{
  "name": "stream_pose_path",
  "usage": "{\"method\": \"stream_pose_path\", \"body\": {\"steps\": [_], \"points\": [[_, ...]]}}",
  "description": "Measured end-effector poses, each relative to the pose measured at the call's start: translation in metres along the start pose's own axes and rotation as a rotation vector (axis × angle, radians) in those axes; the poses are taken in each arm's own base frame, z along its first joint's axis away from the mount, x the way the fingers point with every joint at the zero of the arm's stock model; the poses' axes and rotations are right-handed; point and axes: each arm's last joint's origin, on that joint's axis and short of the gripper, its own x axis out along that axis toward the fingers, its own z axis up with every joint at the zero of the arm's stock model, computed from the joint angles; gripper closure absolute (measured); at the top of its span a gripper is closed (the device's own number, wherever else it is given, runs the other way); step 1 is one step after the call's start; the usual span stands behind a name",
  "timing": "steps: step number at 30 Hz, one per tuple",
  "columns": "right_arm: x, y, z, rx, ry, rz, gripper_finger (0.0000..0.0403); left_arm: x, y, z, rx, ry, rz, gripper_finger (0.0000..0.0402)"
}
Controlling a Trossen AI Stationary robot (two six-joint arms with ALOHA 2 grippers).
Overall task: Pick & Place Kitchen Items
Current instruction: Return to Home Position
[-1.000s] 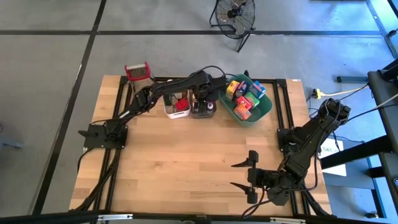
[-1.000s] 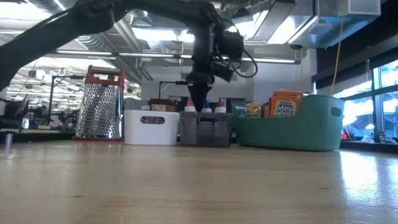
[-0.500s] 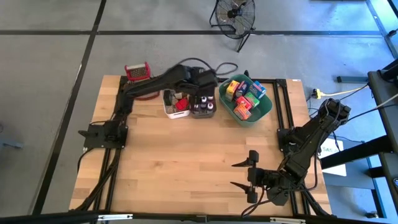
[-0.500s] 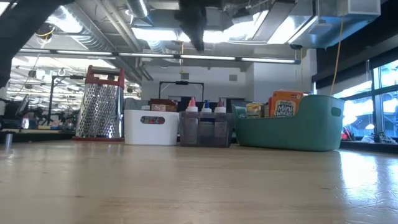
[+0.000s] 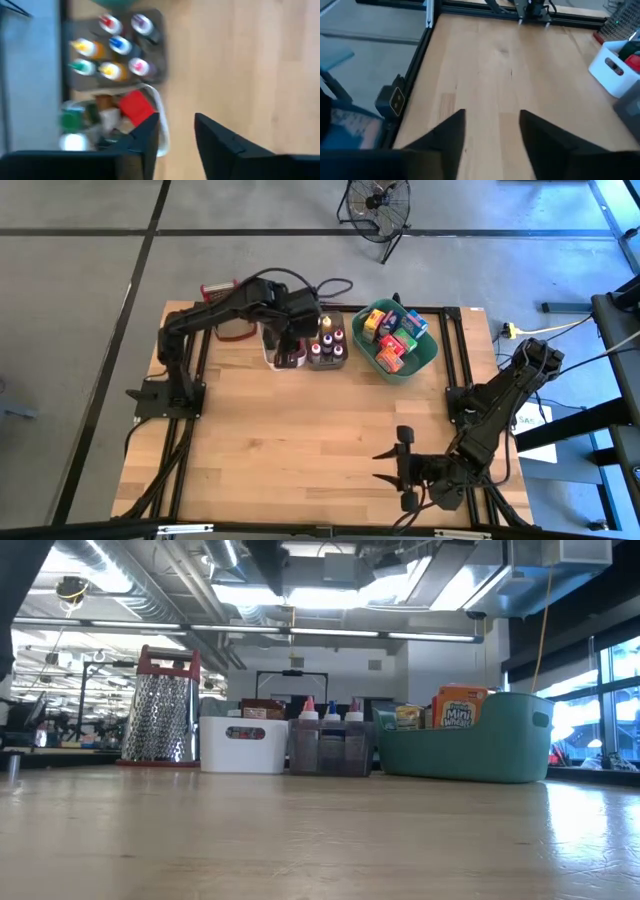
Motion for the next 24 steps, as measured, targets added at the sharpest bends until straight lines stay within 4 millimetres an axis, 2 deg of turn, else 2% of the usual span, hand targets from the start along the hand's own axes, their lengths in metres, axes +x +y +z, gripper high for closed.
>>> {"method": "stream_pose_path", "body": {"steps": [3,7,11,14,17,21,24], "points": [[0.001,-0.001,0.001,-0.054,0.012,0.013,0.0262,0.012,-0.004,-0.008,-0.002,0.051,-0.070,0.0313],[-0.002,-0.009,0.006,-0.065,0.013,0.020,0.0335,0.025,-0.010,-0.023,0.002,0.136,-0.081,0.0358],[-0.030,-0.027,0.027,-0.047,0.098,0.097,0.0392,0.022,-0.015,-0.051,-0.046,0.180,-0.078,0.0396],[-0.062,-0.044,0.049,-0.008,0.120,0.093,0.0397,0.010,-0.019,-0.079,-0.112,0.173,-0.061,0.0398],[-0.088,-0.061,0.064,-0.053,0.138,0.097,0.0397,-0.002,-0.025,-0.106,-0.168,0.098,-0.046,0.0400],[-0.113,-0.089,0.065,-0.110,0.131,0.035,0.0397,-0.012,-0.036,-0.144,-0.187,-0.073,-0.030,0.0399],[-0.126,-0.111,0.056,-0.114,0.109,-0.017,0.0398,-0.010,-0.043,-0.171,-0.184,-0.227,-0.001,0.0400]]}}
